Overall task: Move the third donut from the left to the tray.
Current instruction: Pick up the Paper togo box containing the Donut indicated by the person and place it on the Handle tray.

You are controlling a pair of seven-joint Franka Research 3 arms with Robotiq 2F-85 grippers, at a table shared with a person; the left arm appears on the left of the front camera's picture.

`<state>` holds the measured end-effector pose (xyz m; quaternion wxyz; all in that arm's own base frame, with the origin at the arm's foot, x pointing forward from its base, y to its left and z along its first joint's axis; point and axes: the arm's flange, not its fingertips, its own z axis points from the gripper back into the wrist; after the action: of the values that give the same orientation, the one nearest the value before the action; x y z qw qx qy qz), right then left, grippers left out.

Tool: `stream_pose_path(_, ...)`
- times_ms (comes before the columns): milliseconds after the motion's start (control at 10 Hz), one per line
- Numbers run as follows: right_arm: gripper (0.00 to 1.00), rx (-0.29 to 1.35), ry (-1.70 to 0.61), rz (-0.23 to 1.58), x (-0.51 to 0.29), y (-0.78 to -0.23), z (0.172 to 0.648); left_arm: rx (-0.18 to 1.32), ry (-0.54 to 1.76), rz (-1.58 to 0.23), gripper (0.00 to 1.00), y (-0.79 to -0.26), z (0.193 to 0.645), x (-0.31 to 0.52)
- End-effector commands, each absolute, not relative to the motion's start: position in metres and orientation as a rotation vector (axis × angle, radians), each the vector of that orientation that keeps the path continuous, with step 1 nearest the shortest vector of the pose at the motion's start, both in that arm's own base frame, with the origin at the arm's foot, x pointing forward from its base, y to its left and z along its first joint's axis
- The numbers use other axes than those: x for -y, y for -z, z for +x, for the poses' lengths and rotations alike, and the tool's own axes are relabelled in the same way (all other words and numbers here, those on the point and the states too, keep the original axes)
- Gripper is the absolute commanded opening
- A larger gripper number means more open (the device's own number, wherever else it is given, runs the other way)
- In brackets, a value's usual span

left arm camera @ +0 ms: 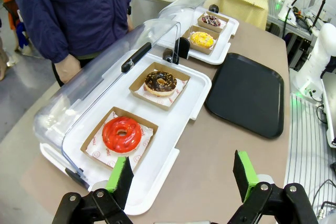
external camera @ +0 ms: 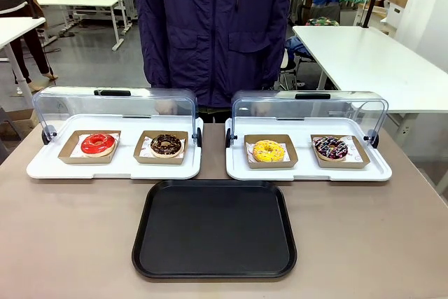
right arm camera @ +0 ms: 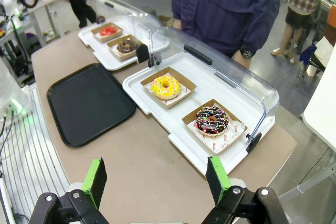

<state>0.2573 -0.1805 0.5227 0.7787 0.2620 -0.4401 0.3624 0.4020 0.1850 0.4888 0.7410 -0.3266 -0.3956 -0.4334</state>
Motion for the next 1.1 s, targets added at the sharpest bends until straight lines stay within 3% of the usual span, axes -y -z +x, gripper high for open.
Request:
stream_pose_path(0,1.00,0.981,-0.799,0.565,0.1796,-0.5249,0.2594,0.868,0.961,-0.719,1.00,-0.4903,0.4008,-0.1849)
stream_pose_path(1000,1.00,0.981,-0.799,0.565,0.1796,-0.5249,0.2594,0.868,0.961,-0.719,1.00,-0.4903,0.4008,-0.1849)
